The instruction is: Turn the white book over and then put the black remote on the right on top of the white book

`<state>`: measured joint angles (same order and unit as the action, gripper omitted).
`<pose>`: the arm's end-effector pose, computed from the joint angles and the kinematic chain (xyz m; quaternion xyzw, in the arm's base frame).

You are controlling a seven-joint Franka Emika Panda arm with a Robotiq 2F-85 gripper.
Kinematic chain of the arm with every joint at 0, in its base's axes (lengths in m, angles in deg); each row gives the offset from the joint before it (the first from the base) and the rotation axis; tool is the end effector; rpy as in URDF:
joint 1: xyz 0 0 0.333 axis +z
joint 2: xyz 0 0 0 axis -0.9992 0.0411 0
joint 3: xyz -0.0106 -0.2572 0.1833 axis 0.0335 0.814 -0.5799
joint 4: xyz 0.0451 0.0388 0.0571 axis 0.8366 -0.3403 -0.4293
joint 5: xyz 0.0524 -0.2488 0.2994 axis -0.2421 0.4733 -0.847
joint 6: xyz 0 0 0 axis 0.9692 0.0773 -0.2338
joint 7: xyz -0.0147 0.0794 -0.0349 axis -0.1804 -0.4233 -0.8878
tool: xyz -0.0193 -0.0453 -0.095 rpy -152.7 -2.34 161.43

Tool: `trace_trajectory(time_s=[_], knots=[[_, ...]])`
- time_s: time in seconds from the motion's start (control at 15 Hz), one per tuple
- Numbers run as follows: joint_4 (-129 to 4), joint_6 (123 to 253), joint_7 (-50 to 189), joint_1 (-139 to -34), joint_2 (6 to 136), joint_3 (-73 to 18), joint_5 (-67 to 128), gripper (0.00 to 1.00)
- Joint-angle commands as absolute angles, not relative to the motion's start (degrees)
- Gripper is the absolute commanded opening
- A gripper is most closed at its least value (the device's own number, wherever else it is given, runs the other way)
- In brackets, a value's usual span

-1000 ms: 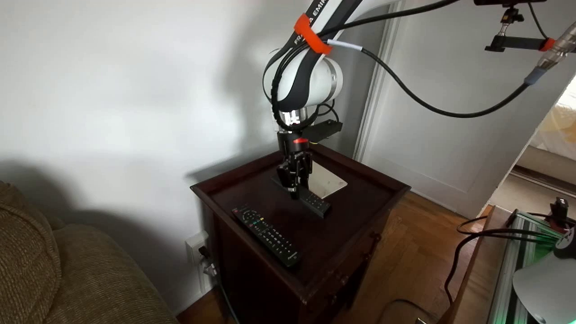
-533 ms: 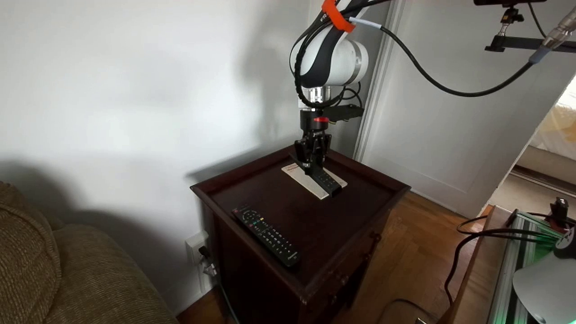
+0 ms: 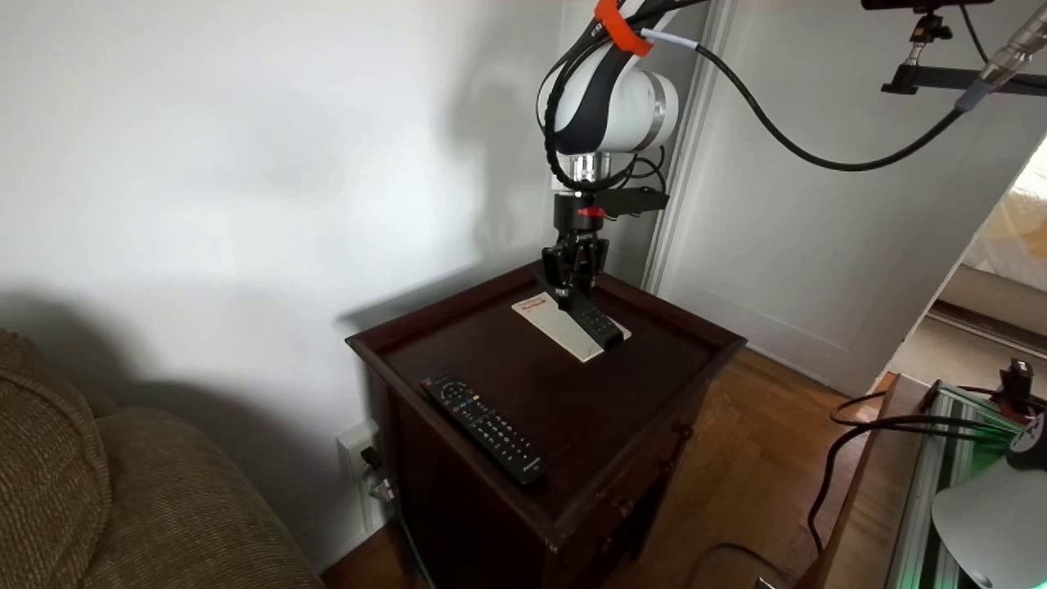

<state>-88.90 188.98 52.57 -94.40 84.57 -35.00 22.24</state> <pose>0.5604 -0.0329 0.1566 -0.9919 -0.0328 0.1072 0.0589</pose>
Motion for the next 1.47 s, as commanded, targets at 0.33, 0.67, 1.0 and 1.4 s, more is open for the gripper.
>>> trace_trajectory(time_s=[0.33,0.67,1.0,1.4], knots=[[-80.93,187.52,54.45,-94.22,90.40,-31.71,23.29,0.25],[-76.95,186.75,54.10,-94.89,94.19,-31.96,22.60,0.25],[-74.18,185.61,54.11,-95.12,96.62,-32.08,22.53,0.25],[-71.57,183.56,55.14,-95.21,98.79,-31.77,22.45,0.25]])
